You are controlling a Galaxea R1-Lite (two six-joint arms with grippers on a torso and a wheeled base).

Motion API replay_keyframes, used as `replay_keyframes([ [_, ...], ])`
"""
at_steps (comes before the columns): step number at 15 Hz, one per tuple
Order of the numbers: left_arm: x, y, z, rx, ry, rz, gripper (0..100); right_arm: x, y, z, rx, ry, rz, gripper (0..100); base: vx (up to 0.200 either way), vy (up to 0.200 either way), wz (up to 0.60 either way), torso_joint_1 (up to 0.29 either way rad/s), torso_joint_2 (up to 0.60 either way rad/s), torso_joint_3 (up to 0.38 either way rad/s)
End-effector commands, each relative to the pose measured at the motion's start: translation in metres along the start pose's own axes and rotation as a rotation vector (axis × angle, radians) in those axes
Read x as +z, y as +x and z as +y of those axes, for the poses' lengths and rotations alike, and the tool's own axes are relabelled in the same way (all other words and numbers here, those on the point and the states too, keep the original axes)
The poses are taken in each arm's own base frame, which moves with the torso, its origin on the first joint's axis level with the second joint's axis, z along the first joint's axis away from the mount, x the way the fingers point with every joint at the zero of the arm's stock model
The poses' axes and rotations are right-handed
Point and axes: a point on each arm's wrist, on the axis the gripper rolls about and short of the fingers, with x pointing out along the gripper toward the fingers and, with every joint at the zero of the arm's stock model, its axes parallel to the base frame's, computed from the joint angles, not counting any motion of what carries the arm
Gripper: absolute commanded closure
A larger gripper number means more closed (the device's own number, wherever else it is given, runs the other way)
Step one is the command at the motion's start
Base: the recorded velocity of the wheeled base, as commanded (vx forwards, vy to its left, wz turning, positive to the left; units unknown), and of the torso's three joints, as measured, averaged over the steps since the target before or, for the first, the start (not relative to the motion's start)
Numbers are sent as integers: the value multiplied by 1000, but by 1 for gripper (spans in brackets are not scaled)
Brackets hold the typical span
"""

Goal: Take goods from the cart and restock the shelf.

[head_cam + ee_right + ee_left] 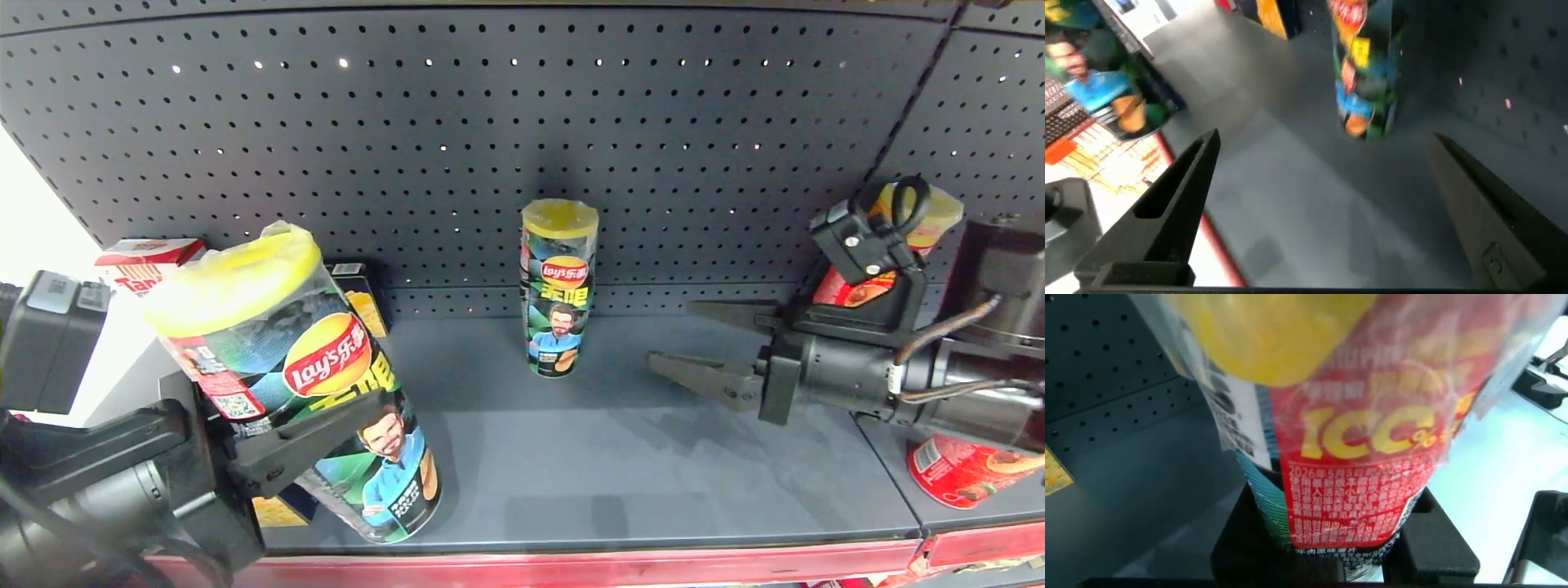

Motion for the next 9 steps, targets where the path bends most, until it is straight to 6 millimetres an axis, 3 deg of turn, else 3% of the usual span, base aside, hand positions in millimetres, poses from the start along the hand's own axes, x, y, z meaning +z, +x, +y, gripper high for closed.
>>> replay_keyframes([
  [1, -1, 3, 2, -1, -9, 9, 100, -8, 38, -30, 27, -47, 19, 0, 0, 0, 0, 0, 0, 0],
  [5, 0, 4, 1, -14, -23, 7, 100, -6, 66, -73, 246, -224, -66, 0, 0, 0, 0, 0, 0, 0],
  [8, 0, 4, 1, -35, -30, 7, 100, -4, 92, -88, 351, -251, -110, 0, 0, 0, 0, 0, 0, 0],
  [9, 0, 4, 1, -35, -30, 7, 100, -4, 92, -88, 351, -251, -110, 0, 0, 0, 0, 0, 0, 0],
])
